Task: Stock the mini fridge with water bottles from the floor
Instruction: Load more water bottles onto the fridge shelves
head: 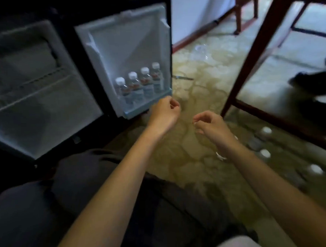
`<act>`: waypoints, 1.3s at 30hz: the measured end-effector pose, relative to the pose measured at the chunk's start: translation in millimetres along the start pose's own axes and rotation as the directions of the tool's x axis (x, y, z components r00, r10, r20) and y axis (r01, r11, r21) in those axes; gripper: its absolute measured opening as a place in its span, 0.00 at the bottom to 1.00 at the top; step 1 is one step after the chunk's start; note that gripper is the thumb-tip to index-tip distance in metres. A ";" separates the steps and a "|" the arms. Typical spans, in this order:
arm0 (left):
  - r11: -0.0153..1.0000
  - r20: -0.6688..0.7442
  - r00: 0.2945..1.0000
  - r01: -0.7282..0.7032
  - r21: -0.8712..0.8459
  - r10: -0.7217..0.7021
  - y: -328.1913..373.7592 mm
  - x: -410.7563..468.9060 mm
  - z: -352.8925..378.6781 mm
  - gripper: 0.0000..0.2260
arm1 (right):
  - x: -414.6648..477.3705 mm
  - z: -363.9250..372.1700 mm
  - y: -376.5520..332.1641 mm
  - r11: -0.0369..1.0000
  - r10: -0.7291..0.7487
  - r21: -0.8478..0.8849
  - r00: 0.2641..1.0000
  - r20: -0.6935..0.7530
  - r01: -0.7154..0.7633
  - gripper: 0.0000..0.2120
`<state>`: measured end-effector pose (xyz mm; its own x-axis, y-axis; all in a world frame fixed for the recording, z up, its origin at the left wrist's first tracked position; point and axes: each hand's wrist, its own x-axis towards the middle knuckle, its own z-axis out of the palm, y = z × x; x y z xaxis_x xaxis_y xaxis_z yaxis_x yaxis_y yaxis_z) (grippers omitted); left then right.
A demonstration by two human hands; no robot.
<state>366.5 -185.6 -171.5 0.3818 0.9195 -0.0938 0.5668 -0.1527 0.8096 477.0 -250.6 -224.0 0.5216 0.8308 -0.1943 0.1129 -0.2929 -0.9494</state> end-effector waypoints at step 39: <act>0.783 0.882 0.466 -0.574 0.242 0.068 26.7 -168.7 296.3 0.11 | -203.7 -255.9 326.4 0.576 0.449 -0.228 0.537 -0.715 -0.785 0.21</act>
<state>533.5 -452.1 -305.7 0.8607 0.0981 -0.4995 0.4013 -0.7346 0.5471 624.0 -636.6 -431.3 0.9349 -0.0240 -0.3541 -0.1518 -0.9289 -0.3378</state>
